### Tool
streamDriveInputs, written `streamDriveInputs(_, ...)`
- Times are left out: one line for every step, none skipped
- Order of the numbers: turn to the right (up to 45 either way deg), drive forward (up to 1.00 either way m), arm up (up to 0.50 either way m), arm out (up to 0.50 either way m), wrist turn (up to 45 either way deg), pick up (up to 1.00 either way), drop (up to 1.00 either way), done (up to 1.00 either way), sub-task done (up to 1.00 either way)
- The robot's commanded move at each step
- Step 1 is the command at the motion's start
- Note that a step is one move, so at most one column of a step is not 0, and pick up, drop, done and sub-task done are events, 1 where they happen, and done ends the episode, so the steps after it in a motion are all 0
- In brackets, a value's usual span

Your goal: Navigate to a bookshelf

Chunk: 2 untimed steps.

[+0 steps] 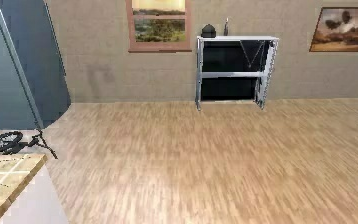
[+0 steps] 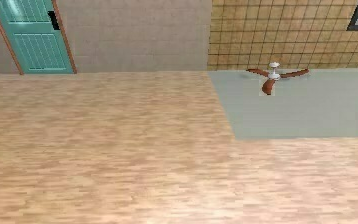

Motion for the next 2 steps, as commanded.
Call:
streamDriveInputs(0.0,1.0,0.0,0.0,0.0,0.0,0.0,0.0,0.0)
streamDriveInputs(-9.0,0.0,0.0,0.0,0.0,0.0,0.0,0.0,0.0)
